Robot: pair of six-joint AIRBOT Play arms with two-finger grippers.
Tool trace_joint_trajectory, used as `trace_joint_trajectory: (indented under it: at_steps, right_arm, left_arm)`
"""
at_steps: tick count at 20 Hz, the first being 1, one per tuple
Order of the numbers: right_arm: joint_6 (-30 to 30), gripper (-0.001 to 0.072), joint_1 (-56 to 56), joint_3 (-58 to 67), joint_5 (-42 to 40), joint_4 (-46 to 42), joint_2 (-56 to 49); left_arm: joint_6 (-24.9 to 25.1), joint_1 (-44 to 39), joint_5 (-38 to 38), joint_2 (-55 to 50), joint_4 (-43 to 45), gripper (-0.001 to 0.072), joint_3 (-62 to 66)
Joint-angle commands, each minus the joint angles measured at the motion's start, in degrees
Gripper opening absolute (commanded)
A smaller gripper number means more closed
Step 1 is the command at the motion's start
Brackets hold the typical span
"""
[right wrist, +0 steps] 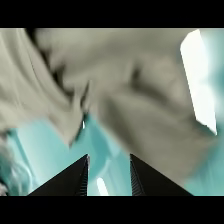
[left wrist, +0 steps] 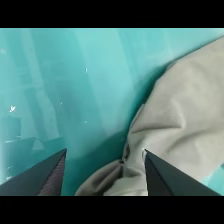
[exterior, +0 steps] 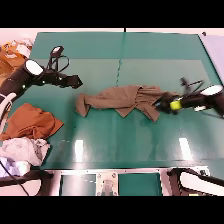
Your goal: Fold the shirts.
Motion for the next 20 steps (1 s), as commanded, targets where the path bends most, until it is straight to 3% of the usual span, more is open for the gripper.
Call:
trace_joint_trajectory:
  at_steps: [1, 2, 4, 8, 9, 11, 12, 15, 20]
  right_arm:
    - [0.1, 0.0316, 15.2, -10.4, -14.7, 6.6, 0.2]
    - [0.1, 0.0316, 18.6, -10.3, -18.2, 8.7, -1.5]
    - [0.1, 0.0384, 23.5, -8.9, -23.0, 13.2, -6.2]
    - [0.1, 0.0349, 27.9, -1.8, -25.1, 14.8, -15.3]
    - [0.1, 0.0313, 28.2, -0.2, -26.3, 14.8, -16.3]
    - [-0.7, 0.0033, 27.7, 2.0, -26.9, 13.9, -16.6]
    - [-1.5, 0.0014, 26.8, 2.9, -25.5, 12.7, -16.5]
    - [0.2, 0.0012, 21.9, 3.5, -14.6, 2.8, -14.4]
    - [11.1, 0.0012, 11.5, 3.5, -2.0, -24.8, -4.2]
  left_arm:
    - [-1.6, 0.0, -6.1, -0.1, 2.6, 0.0548, 4.1]
    - [-1.5, 0.0, -7.4, -0.1, 2.7, 0.0549, 4.9]
    - [-1.5, 0.0, -9.5, -0.1, 2.7, 0.0549, 5.8]
    - [-1.5, 0.0, -11.4, -0.1, 3.1, 0.0549, 5.7]
    - [-1.5, 0.0, -11.6, -0.1, 3.2, 0.0548, 5.7]
    - [-1.5, 0.0, -12.9, -0.1, 3.5, 0.0549, 5.7]
    - [-1.5, 0.0, -13.7, -0.1, 3.9, 0.0549, 5.8]
    - [-1.8, 0.0, -17.6, -0.1, 6.9, 0.055, 5.8]
    - [-3.0, -0.5, -26.3, -0.1, 5.9, 0.055, 0.4]
